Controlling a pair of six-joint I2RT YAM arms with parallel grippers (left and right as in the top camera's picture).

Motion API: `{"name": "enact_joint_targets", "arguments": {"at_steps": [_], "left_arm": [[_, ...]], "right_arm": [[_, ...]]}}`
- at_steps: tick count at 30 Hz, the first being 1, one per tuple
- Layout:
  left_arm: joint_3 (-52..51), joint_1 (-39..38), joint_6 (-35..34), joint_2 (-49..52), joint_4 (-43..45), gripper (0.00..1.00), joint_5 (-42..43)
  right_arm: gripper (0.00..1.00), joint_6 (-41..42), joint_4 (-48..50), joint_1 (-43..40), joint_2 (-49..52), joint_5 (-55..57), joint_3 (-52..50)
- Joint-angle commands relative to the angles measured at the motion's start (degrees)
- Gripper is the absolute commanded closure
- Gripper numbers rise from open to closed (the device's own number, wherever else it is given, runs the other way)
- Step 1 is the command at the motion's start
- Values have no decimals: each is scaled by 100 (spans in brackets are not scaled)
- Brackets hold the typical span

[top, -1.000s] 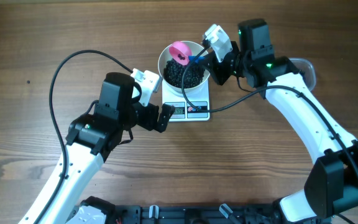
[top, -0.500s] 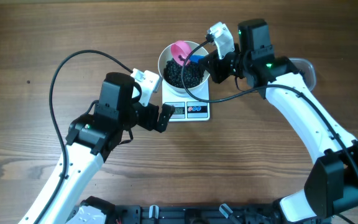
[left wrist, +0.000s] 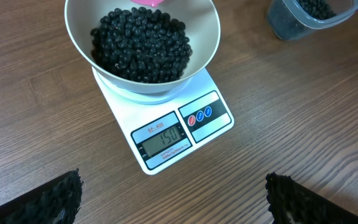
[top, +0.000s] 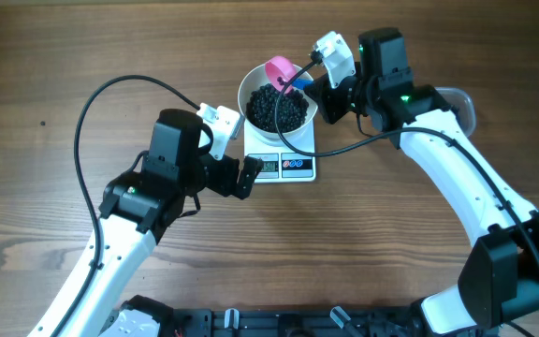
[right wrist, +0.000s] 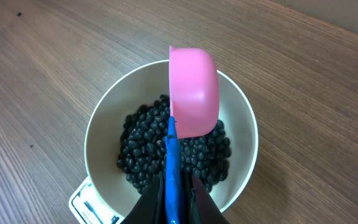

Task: Scoop item into bowl and weigh 150g on scale
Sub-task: 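Keep trickling beans from the scoop until the scale nears 150, then carry the scoop back to the bean tub with the right gripper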

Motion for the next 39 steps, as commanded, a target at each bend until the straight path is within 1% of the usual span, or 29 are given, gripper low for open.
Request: {"name": "enact_joint_targets", "arguments": {"at_steps": [1, 3, 7, 9, 13, 18, 20, 21, 23, 26, 28, 30, 32, 35, 37, 39], "left_arm": [[74, -17, 116, 15, 13, 0, -35], [74, -17, 116, 15, 15, 0, -35], [74, -17, 114, 15, 15, 0, -35], [74, -17, 116, 15, 15, 0, -35], [74, -17, 116, 15, 13, 0, -35], [74, -17, 114, 15, 15, 0, -35], [74, -17, 116, 15, 13, 0, -35], [74, -17, 116, 15, 15, 0, -35], [74, -17, 114, 15, 13, 0, -35], [74, -17, 116, 15, 15, 0, -35], [74, -17, 116, 15, 15, 0, -35], [74, -17, 116, 15, 13, 0, -35], [74, -17, 116, 15, 13, 0, -35], [74, -17, 114, 15, 13, 0, -35], [74, -17, 116, 15, 13, 0, -35], [74, -17, 116, 15, 13, 0, -35]], "right_arm": [[96, 31, -2, 7, -160, -55, 55], [96, 328, -4, 7, -160, -168, 55], [96, 1397, 9, 7, -160, -350, 55], [96, 2157, 22, -15, -160, -479, 55], [96, 2802, 24, -212, -188, -588, 55], [96, 2835, 63, -1088, -306, -1456, 55], [96, 3224, 24, -1606, -358, -1589, 55], [96, 3279, -13, -1810, -387, -1589, 55], [96, 3289, -59, -2406, -455, -1709, 55], [96, 3289, -120, -3080, -560, -2039, 55], [96, 3327, -361, -3545, -634, -2037, 55], [96, 3318, -804, -4074, -662, -2033, 55], [96, 2955, -1235, -4487, -662, -2031, 55], [96, 2522, -1801, -4833, -662, -1963, 55], [96, 2151, -2190, -4885, -662, -1580, 55], [96, 1331, -2656, -4819, -662, -767, 55]]}}
